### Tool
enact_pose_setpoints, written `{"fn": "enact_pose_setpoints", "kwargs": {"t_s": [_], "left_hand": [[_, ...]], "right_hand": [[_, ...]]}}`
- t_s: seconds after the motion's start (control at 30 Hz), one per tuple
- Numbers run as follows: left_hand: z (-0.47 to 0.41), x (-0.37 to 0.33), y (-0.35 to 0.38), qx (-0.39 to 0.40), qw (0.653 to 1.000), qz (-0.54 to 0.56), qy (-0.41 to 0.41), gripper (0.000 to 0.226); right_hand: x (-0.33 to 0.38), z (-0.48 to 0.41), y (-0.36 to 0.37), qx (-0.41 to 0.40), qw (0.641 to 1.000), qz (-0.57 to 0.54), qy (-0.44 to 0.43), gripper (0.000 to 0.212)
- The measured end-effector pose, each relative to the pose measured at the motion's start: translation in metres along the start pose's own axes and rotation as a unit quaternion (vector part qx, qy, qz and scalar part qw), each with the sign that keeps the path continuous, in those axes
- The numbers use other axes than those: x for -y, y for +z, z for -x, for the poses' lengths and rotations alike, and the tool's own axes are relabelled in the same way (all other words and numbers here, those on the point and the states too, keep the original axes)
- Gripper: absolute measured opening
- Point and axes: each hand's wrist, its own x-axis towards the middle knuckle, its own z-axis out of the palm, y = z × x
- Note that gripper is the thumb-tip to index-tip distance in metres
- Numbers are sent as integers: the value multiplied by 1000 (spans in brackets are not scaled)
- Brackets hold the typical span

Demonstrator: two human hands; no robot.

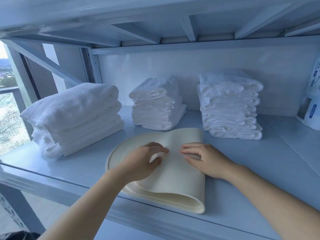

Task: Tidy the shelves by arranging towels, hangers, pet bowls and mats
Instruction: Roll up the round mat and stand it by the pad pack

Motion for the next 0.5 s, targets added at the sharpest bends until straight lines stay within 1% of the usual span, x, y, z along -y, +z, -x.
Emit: {"fn": "enact_pose_setpoints", "kwargs": {"t_s": [0.1, 0.2, 0.33, 0.4, 0.5], "left_hand": [[14, -5, -2, -12, 998, 44, 34, 28], [28, -6, 0, -22, 996, 71, 44, 26], [37, -8, 5, -35, 992, 113, 44, 25], [39, -9, 4, -31, 992, 116, 40, 26], [44, -12, 2, 6, 993, 109, 46, 33]], "right_hand": [[0, 1, 0, -2, 1000, -6, -3, 29], [2, 2, 0, -10, 1000, -13, -1, 28], [6, 3, -4, -62, 998, -5, -7, 22], [12, 3, -9, -82, 996, 3, -18, 15], [22, 4, -21, -68, 997, 20, -27, 12]]}}
